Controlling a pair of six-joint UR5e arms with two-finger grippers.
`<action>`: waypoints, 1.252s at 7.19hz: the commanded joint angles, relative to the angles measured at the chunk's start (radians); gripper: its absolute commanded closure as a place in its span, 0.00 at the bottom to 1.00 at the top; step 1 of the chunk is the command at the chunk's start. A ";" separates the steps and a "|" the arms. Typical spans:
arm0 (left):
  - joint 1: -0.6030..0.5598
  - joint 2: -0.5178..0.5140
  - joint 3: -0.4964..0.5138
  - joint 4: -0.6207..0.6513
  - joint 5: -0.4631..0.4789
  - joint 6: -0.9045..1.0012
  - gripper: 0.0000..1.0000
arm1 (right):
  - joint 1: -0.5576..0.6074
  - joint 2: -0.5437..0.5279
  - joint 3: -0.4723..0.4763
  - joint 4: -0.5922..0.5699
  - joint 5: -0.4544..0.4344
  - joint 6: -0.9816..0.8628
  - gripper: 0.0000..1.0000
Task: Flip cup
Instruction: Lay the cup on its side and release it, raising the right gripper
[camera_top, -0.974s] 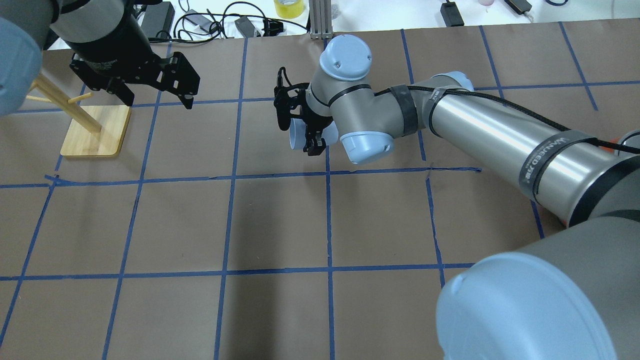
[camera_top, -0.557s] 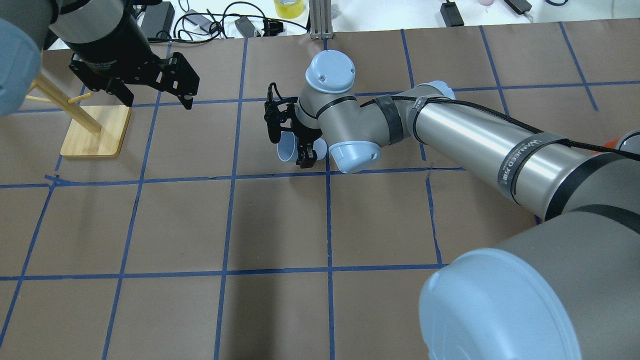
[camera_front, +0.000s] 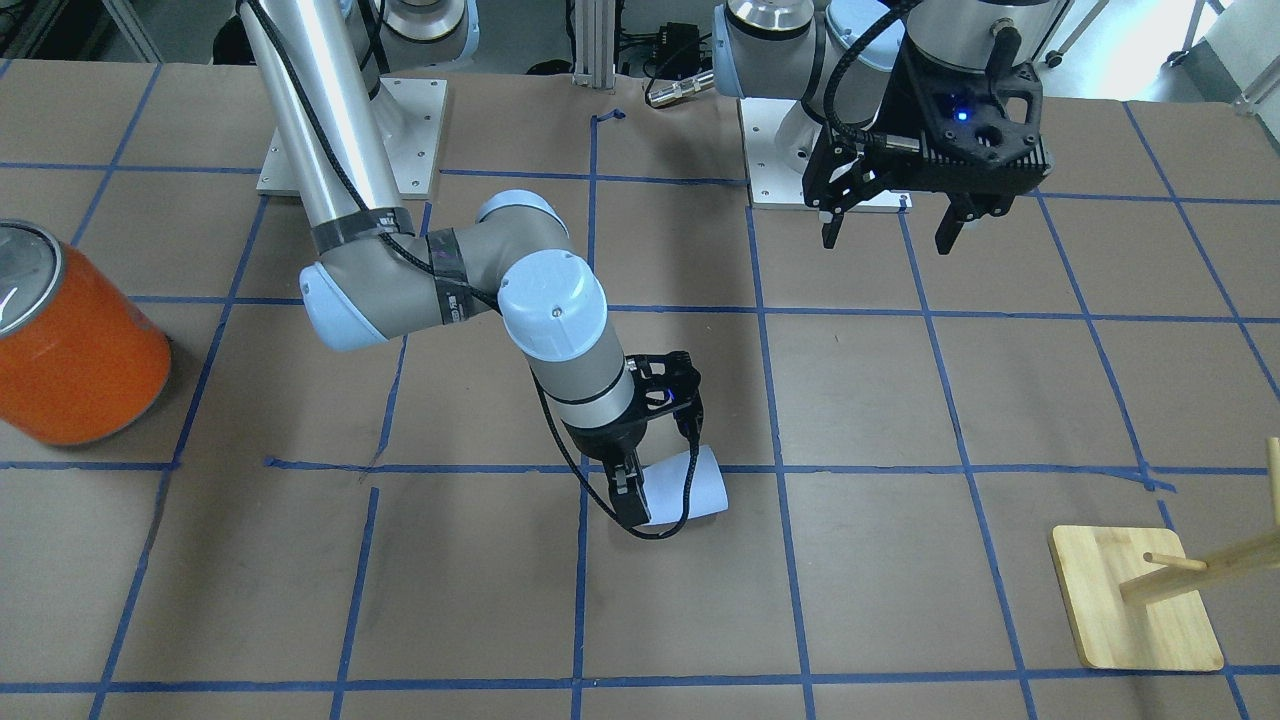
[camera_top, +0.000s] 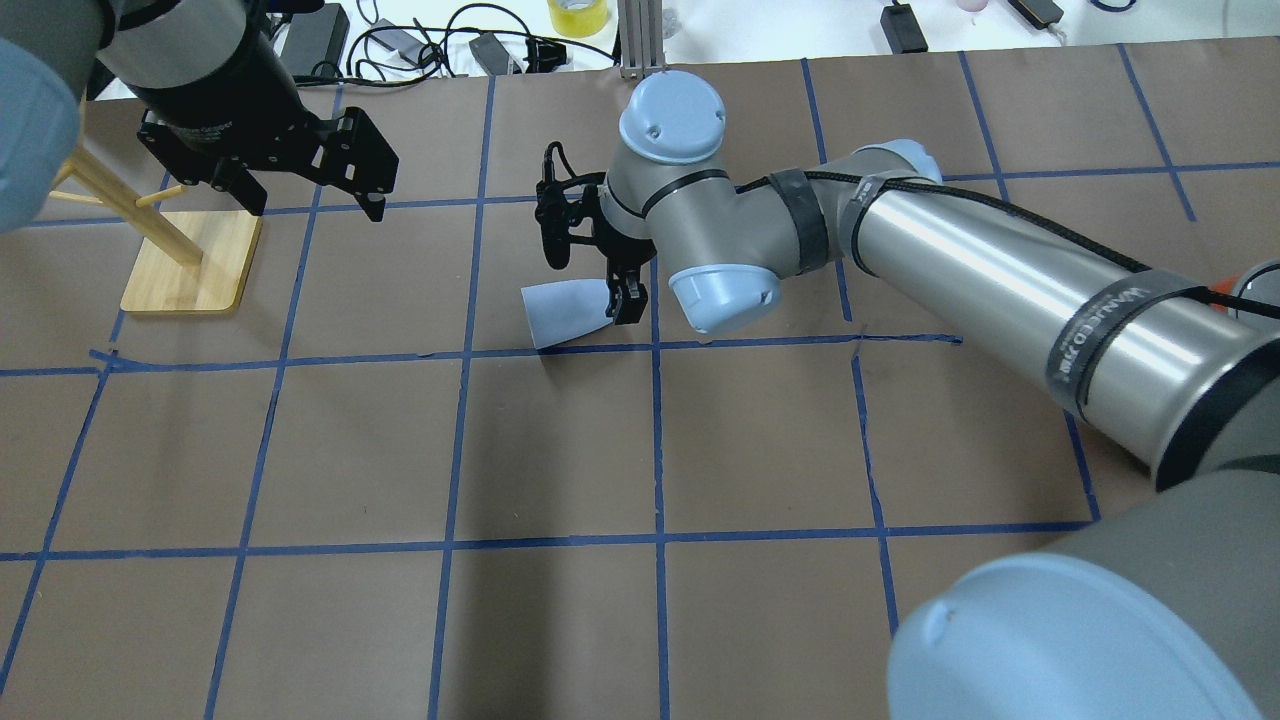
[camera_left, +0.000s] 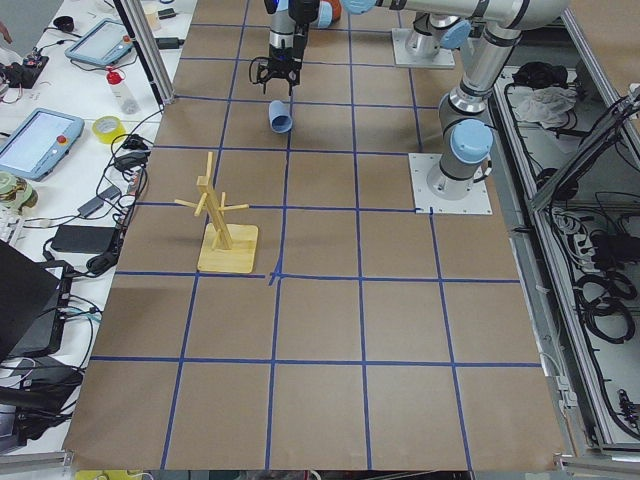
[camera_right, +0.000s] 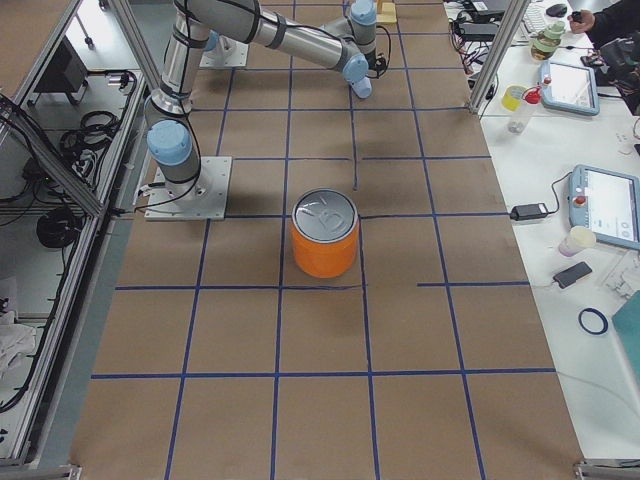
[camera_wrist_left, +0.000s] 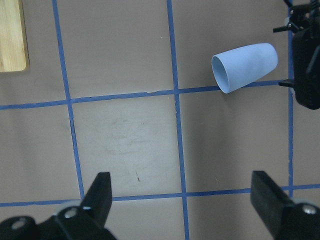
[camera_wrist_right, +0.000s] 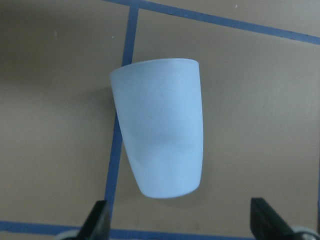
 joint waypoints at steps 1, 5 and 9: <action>0.000 0.000 0.000 -0.001 -0.002 0.002 0.00 | -0.163 -0.127 0.006 0.190 0.014 0.005 0.00; 0.069 -0.014 -0.021 0.009 -0.192 0.107 0.00 | -0.461 -0.382 0.006 0.589 0.014 0.213 0.00; 0.205 -0.119 -0.261 0.279 -0.461 0.175 0.00 | -0.464 -0.512 -0.032 0.708 -0.106 0.849 0.00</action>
